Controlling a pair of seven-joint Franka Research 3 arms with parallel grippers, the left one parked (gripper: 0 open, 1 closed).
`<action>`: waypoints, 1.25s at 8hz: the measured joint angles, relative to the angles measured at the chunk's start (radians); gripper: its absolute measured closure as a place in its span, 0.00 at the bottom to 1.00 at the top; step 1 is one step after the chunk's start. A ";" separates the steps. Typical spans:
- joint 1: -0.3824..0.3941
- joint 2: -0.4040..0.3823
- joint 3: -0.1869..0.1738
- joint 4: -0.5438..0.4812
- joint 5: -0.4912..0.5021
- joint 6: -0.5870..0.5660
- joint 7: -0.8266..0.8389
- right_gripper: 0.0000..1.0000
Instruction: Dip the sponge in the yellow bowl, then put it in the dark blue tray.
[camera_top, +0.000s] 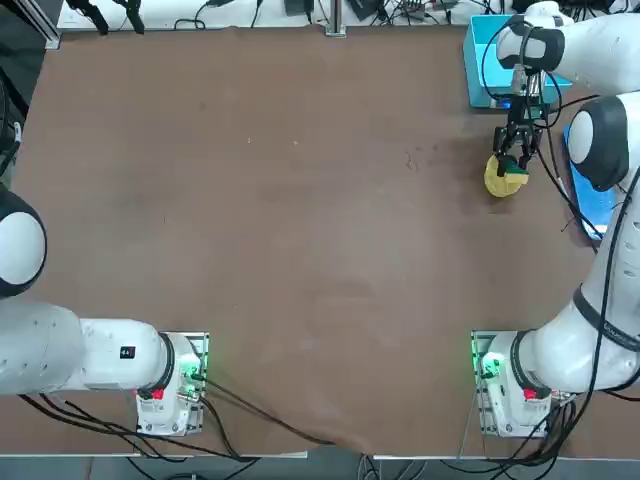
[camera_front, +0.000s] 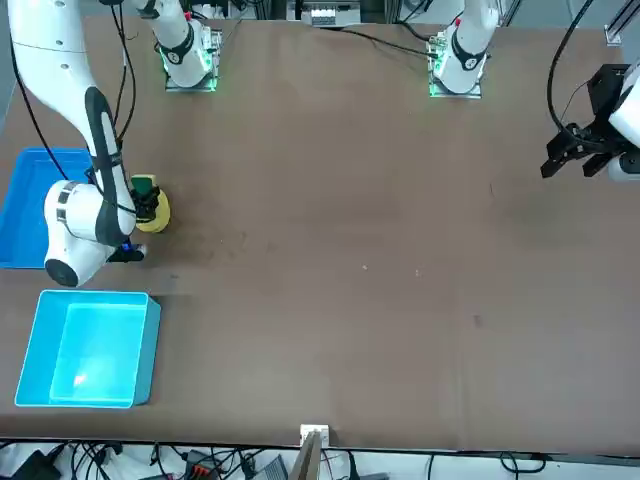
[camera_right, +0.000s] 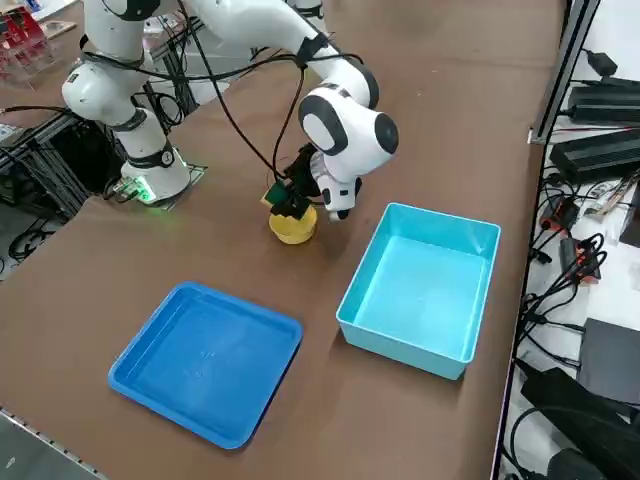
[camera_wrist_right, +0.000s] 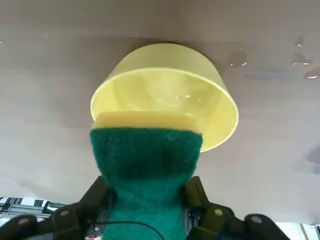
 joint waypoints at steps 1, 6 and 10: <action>0.000 0.000 0.000 0.000 0.000 0.000 0.000 0.27; 0.000 0.002 0.000 -0.004 -0.001 0.000 -0.001 0.27; 0.000 -0.008 -0.003 -0.005 -0.003 -0.010 0.008 0.31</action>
